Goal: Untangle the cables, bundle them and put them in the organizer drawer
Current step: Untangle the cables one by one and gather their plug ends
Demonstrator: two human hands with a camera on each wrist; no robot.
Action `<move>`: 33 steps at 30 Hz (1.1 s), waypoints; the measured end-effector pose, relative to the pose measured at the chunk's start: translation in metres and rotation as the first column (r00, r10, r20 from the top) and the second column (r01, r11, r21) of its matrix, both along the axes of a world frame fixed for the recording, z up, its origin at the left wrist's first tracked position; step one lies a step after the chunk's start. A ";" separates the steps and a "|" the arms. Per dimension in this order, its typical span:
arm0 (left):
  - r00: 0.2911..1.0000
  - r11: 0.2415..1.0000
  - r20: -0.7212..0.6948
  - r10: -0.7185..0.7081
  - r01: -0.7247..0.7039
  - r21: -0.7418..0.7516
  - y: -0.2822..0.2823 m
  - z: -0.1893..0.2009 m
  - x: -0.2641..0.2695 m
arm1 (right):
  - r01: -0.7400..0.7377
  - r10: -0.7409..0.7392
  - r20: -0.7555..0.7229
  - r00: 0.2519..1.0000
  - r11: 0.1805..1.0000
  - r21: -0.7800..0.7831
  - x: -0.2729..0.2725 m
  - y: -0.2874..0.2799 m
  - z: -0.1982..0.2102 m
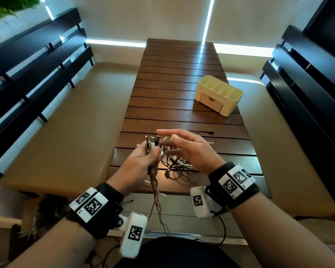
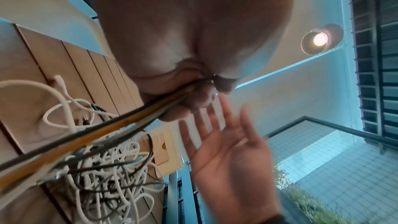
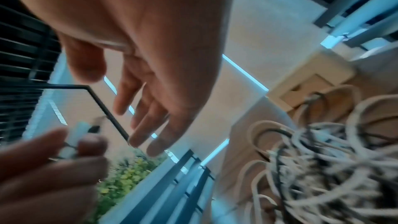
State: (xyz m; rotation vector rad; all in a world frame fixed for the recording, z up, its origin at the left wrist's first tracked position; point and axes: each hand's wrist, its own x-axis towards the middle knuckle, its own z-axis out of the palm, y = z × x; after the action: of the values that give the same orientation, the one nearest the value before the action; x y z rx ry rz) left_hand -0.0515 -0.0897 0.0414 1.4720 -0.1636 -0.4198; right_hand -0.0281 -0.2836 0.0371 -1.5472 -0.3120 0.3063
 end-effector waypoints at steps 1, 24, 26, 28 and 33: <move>1.000 1.000 -0.007 0.024 -0.024 -0.019 0.002 0.000 0.001 | 0.114 -0.115 0.002 0.993 0.991 -0.064 0.004 -0.002 -0.012; 0.995 0.977 -0.085 0.053 -0.069 -0.203 0.019 0.005 0.018 | 0.292 0.066 0.399 0.915 0.576 -0.764 0.046 -0.009 -0.070; 0.994 0.977 -0.082 0.074 -0.088 -0.193 0.011 0.006 0.023 | 0.341 -0.111 0.392 0.913 0.734 -0.587 0.049 -0.014 -0.037; 0.993 0.977 -0.066 0.096 -0.107 -0.185 0.003 0.007 0.028 | 0.417 -0.296 0.334 0.895 0.822 -0.388 0.052 -0.020 -0.001; 0.992 0.974 -0.059 0.114 -0.123 -0.189 -0.014 0.011 0.041 | 0.607 -0.564 0.309 0.766 0.792 -0.058 0.060 -0.038 0.065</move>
State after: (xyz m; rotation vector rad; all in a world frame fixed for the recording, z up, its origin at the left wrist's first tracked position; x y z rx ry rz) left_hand -0.0102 -0.1039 0.0529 1.2730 -0.0752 -0.3319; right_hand 0.0317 -0.3220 0.1019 -1.7602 0.0001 -0.4007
